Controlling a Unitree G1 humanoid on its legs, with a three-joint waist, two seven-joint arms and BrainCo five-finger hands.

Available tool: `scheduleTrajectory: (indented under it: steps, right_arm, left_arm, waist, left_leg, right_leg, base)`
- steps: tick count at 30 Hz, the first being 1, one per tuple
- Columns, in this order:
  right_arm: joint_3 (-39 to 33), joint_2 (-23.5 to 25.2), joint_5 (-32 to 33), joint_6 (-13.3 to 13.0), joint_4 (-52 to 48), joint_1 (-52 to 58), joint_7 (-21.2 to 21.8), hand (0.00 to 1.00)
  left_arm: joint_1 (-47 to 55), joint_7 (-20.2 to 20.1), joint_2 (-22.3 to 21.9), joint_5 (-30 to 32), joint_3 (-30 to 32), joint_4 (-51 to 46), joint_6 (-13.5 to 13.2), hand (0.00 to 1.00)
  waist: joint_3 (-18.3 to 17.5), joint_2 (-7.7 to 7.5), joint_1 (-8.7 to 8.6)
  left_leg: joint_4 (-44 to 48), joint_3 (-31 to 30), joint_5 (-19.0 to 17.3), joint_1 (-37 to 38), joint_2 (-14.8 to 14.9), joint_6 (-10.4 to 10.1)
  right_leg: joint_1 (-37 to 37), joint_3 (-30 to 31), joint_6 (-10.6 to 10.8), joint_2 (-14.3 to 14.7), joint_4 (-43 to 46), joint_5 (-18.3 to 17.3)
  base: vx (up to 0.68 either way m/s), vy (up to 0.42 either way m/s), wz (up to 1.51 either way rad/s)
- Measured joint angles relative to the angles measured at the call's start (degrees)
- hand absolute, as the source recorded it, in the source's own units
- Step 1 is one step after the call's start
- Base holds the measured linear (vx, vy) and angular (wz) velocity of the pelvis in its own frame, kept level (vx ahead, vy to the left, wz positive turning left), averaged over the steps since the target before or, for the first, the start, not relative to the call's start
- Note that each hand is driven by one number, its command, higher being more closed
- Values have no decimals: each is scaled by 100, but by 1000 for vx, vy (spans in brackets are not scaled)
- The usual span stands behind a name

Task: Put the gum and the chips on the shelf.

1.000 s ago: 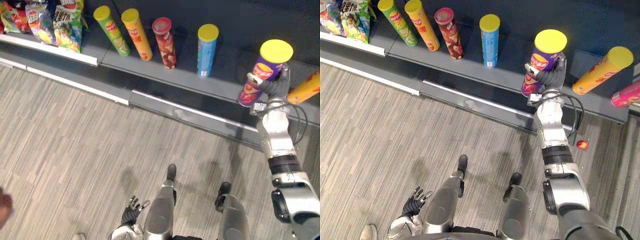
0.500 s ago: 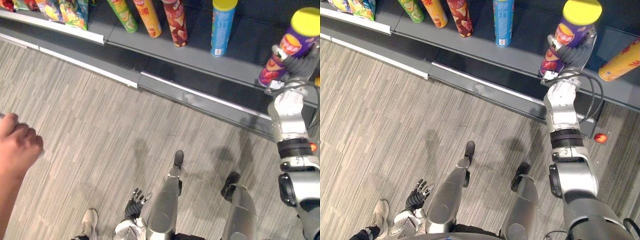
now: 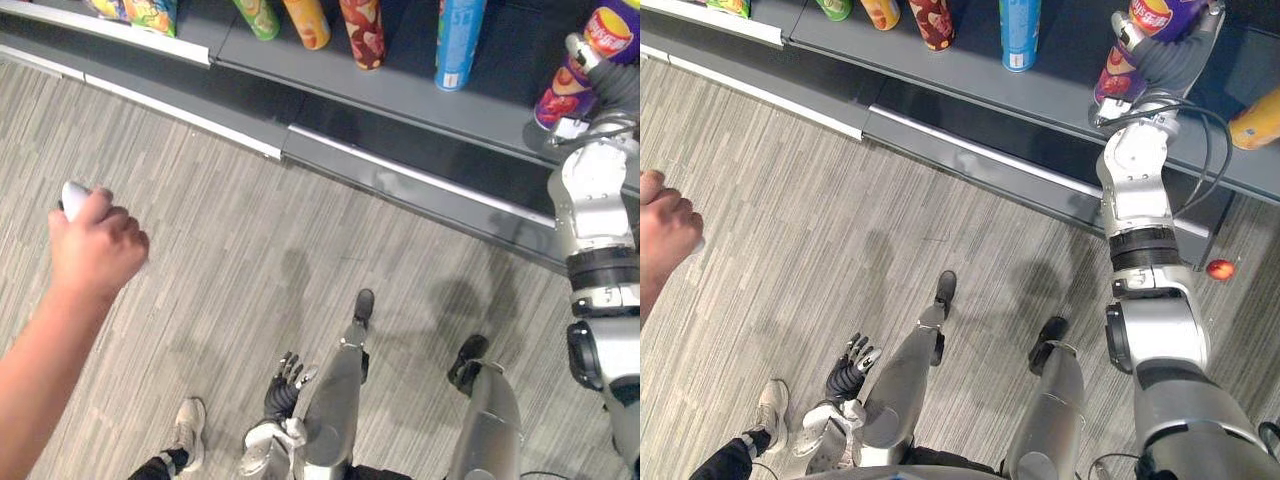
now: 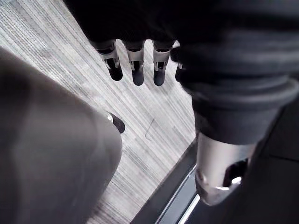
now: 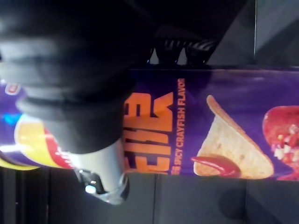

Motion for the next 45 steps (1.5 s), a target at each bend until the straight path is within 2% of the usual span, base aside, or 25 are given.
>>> scheduleTrajectory:
  steps: [6,15,19,27,37,38,45]
  right_arm:
    - [211,-266,-4,0,144,-327,-56,100]
    - [458,-381,-13,54,151,-685,-430,100]
    - [611,-660,-23,59,147,-981,-496,100]
    - [636,-724,-73,80,115,-1049,-575,100]
    - [872,-803,-238,81,81,-1291,-651,100]
    - [871,-850,-238,83,82,-1293,-653,0]
    - [859,-933,-237,79,36,-1355,-669,0]
  left_arm:
    - [-10,-5,-18,-6,-49,-126,-9,0]
    - [-12,-21,-85,-209,-46,-216,-13,0]
    - [-31,-41,-141,-212,-45,-366,-30,0]
    - [-154,-188,-382,-439,-71,-651,-204,0]
    - [-176,-292,-387,-443,-107,-686,-217,0]
    - [-176,-304,-387,-444,-108,-694,-225,0]
    - [-176,-350,-386,-445,-112,-681,-257,0]
  waist:
    - [30,67,91]
    - [59,132,116]
    - [98,218,164]
    - [98,219,213]
    - [99,221,223]
    - [99,221,233]
    - [99,221,237]
  left_leg:
    - [1,15,61,-212,-6,-31]
    - [13,50,122,-580,-4,-74]
    - [13,61,148,-745,8,-69]
    - [84,104,171,-982,10,-92]
    - [131,150,166,-1143,1,-55]
    - [131,150,178,-1173,-2,-53]
    - [134,152,188,-1186,0,-60]
  right_leg:
    - [-272,24,-2,-26,101,1]
    - [-763,106,-61,-48,304,-34]
    - [-983,129,-85,-48,402,-48]
    - [-1270,196,-102,-51,517,-57]
    - [-1488,244,-137,-78,641,-82]
    - [-1517,244,-138,-85,653,-82]
    - [-1528,246,-139,-85,649,-81]
  base:
    - [14,-47,1]
    - [12,-58,-1]
    - [-2,-61,0]
    - [2,-51,-1]
    - [-8,-41,1]
    - [-13,-32,4]
    - [-3,-18,0]
